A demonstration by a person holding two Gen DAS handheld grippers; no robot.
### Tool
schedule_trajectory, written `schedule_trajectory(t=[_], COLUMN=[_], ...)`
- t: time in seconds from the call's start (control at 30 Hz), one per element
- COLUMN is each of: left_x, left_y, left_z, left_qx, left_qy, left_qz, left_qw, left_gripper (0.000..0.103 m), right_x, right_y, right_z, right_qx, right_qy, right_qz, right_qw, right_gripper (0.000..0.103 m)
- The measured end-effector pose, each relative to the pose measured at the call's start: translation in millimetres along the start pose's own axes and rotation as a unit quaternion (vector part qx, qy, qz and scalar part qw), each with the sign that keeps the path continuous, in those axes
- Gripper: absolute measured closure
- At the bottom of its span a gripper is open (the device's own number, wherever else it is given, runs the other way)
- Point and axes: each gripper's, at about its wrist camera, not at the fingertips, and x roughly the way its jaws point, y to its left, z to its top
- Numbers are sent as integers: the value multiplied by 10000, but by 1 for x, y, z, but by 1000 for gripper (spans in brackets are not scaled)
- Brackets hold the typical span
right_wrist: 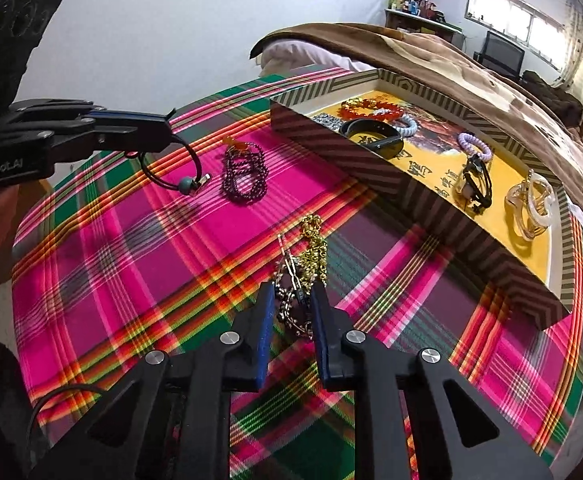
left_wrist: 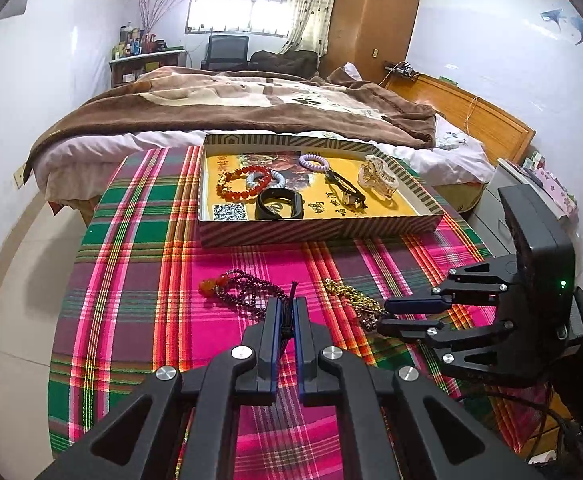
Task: Organize jewelry
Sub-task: 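Grasp the silver pendant chain with the right gripper while the left holds the hair tie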
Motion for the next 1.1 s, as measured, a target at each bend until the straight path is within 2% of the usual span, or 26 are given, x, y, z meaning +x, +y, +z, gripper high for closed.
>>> schedule_trajectory(t=[0.13,0.23,0.33,0.47,0.6,0.63,0.73,0.8,0.87,0.9,1.0,1.1], left_x=[2,2,2,3,3,3,3,4,3,4,3,3], left_y=[1,2,2,2,2,3,2,1,0,0,0,0], left_z=[-1,-1,-1,-1,-1,-1,-2,-2,-2,-3,-3,-4], left_qx=[-57,-85,-94,-103,-105,-115,-123,-123,-121,-113,-106,-115], left_qy=[17,34,33,41,24,21,21,25,22,24,25,32], left_qz=[-3,0,-1,-6,3,4,-11,-12,-22,-18,-9,-11], left_qw=[10000,10000,10000,9999,9999,9999,9999,9999,9999,9999,9999,9999], left_gripper=[97,97,97,97,97,97,97,97,97,97,97,97], right_x=[1,1,-2,-6,-19,-20,-20,-19,-23,-26,-33,-30], right_y=[-1,4,5,-4,-13,-15,-26,-30,-32,-30,-20,-5], right_z=[0,2,2,1,-1,-2,-8,-12,-17,-18,-16,-16], right_qx=[54,-25,13,415,882,979,1455,1510,1496,1392,1132,726], right_qy=[59,105,98,38,-133,-140,-82,-21,-33,-118,-223,-141], right_qz=[-31,-188,5,345,857,923,1246,1028,513,409,664,619], right_qw=[10000,9998,10000,9985,9923,9908,9815,9832,9874,9893,9911,9953], right_gripper=[84,96,98,99,100,103,103,103,103,103,102,93])
